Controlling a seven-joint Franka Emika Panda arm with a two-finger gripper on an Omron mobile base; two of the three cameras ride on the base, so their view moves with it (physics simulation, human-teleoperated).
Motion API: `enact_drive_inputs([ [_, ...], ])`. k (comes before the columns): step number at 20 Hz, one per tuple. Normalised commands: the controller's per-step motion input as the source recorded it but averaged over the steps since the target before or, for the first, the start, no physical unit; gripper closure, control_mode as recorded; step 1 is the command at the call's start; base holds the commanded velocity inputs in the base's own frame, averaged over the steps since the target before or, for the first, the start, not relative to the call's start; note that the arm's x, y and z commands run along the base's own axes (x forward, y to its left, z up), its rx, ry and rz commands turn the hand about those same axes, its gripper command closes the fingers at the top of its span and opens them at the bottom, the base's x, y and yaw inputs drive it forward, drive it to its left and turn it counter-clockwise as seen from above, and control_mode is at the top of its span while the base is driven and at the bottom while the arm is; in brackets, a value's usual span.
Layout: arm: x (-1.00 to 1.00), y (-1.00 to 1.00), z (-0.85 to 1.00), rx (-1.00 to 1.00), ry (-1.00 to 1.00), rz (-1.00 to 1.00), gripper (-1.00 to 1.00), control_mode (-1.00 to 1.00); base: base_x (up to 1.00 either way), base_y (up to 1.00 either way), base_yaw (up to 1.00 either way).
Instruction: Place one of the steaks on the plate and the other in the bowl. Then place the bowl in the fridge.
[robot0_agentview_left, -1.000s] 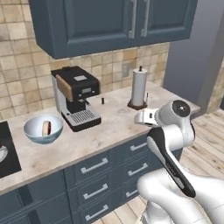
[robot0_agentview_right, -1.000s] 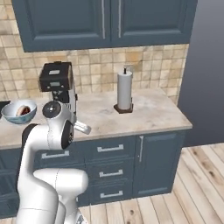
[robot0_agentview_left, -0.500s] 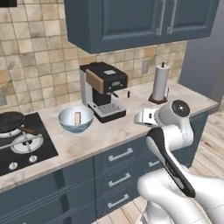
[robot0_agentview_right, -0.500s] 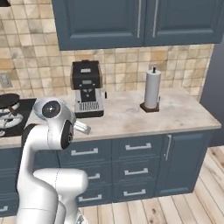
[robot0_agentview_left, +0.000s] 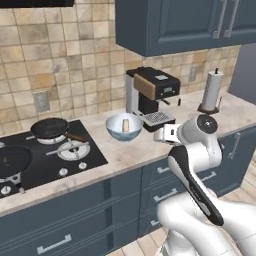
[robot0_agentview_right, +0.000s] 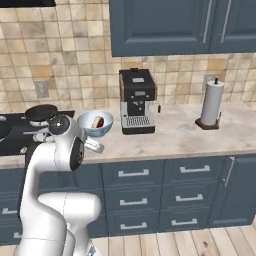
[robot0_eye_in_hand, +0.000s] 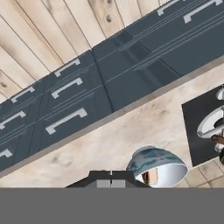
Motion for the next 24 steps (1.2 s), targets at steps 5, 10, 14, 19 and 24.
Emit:
enact_drive_inputs([
  [5, 0.0, 0.0, 0.0, 0.0, 0.0, 0.0, 1.0, 1.0, 0.35, 0.43, 0.19],
  [10, 0.0, 0.0, 0.0, 0.0, 0.0, 0.0, 1.0, 1.0, 0.41, 0.05, 0.18],
  [14, 0.0, 0.0, 0.0, 0.0, 0.0, 0.0, 1.0, 1.0, 0.35, 0.0, 0.16],
  [19, 0.0, 0.0, 0.0, 0.0, 0.0, 0.0, 1.0, 1.0, 0.21, -0.02, 0.05],
  [24, 0.0, 0.0, 0.0, 0.0, 0.0, 0.0, 1.0, 1.0, 0.35, -0.04, 0.02],
])
